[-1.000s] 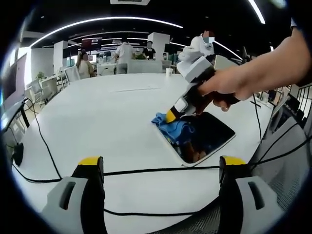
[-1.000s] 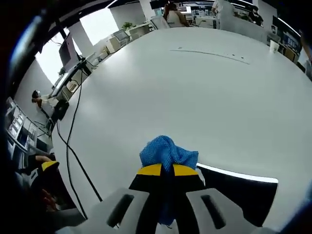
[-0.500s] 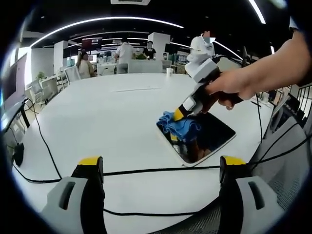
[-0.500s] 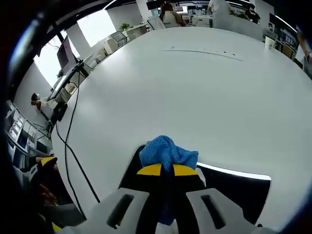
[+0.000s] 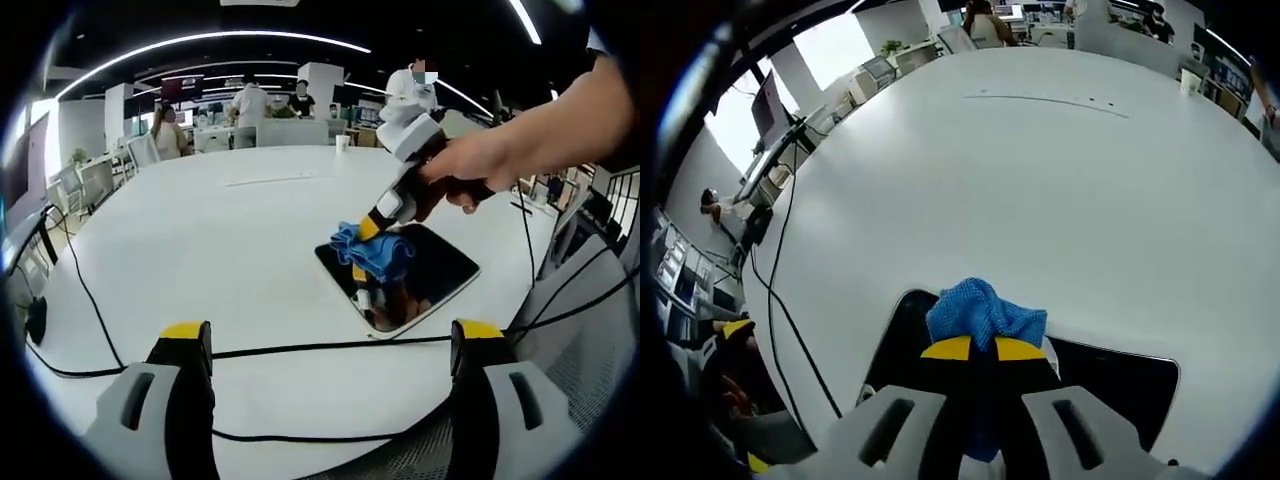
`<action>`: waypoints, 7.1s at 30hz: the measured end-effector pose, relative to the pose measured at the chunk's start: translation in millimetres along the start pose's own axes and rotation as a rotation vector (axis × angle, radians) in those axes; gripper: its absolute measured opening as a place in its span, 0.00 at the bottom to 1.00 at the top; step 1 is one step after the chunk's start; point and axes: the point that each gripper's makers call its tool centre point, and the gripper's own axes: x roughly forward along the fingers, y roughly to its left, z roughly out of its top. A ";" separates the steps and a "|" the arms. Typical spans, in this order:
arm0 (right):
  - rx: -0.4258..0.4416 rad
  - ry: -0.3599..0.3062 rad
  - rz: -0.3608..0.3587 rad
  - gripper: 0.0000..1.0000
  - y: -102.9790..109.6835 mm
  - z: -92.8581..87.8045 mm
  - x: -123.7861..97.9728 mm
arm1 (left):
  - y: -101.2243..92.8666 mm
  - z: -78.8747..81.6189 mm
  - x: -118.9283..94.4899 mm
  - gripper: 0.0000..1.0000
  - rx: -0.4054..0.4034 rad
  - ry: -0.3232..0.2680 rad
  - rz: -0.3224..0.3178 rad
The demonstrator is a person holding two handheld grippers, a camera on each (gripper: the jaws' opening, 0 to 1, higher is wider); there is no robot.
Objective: Wipe the mirror surface with the cleaning cloth until all visible marks leave the cleaned area.
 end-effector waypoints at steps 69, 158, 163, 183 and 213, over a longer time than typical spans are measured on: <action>-0.058 0.030 0.010 0.00 40.2 -63.2 -19.7 | -2.8 10.1 -1.4 0.99 0.028 -0.043 0.002; -0.035 0.061 0.063 0.00 40.0 -97.4 -39.1 | -9.4 -2.2 2.0 0.99 0.003 0.018 -0.033; -0.019 0.057 0.057 0.01 35.7 -99.8 -46.9 | -10.2 -3.0 3.0 0.99 -0.002 0.019 -0.041; 0.074 0.057 0.017 0.00 4.0 -101.3 -58.3 | -17.1 -1.1 1.5 0.99 -0.002 0.023 -0.056; 0.013 0.010 -0.094 0.00 -34.9 -25.6 -20.7 | -13.8 1.9 3.9 0.99 -0.013 -0.006 -0.059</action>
